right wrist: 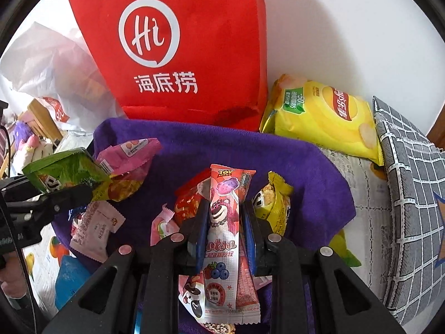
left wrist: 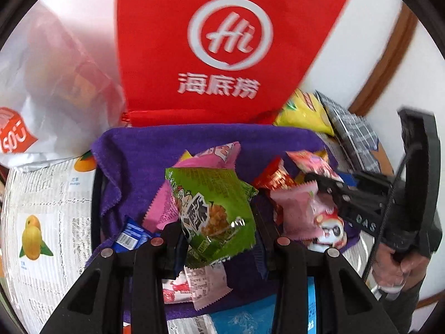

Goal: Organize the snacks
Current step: 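Open the right tool over the towel while the left tool releases the green packet onto it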

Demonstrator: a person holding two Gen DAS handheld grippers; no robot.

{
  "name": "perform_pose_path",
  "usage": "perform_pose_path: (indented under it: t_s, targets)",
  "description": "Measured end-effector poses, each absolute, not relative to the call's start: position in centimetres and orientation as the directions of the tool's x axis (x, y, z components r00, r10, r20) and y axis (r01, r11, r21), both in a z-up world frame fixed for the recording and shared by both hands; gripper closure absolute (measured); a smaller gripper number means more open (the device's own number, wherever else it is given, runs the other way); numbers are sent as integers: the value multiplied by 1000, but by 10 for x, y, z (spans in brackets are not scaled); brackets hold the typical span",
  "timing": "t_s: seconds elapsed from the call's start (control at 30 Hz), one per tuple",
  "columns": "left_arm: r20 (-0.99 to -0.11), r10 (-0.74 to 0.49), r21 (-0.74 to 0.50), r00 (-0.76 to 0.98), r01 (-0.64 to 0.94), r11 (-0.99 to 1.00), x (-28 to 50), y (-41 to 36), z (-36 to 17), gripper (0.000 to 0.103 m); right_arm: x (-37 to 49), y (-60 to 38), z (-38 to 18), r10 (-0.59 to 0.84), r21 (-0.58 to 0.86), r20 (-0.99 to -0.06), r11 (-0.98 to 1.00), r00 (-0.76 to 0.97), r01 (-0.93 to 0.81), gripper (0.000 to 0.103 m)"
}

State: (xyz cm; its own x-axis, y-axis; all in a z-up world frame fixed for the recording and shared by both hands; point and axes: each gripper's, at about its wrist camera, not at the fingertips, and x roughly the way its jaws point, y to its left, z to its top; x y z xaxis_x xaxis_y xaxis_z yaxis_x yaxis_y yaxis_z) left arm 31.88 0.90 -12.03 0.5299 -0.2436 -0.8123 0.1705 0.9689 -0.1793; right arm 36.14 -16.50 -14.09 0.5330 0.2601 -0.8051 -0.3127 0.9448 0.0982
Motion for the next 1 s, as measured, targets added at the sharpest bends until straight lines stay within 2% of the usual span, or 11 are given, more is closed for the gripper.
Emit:
perform_pose_path:
  t_s: [0.73,0.8,1.0]
  targets:
    - [-840,-208,-146,501,161,976,323,4,-128,65,360,-168,-138,256,97,-804,947,537,-305,78]
    - [-840,-212,-148,499,165,975,323,2,-127,60,359,-169,-136,256,98,-802,948,539,-304,77]
    - [-799,-248,-163,548,200,966,314,-1,-112,45,356,-173,-129,253,101,-795,951,551,-291,66]
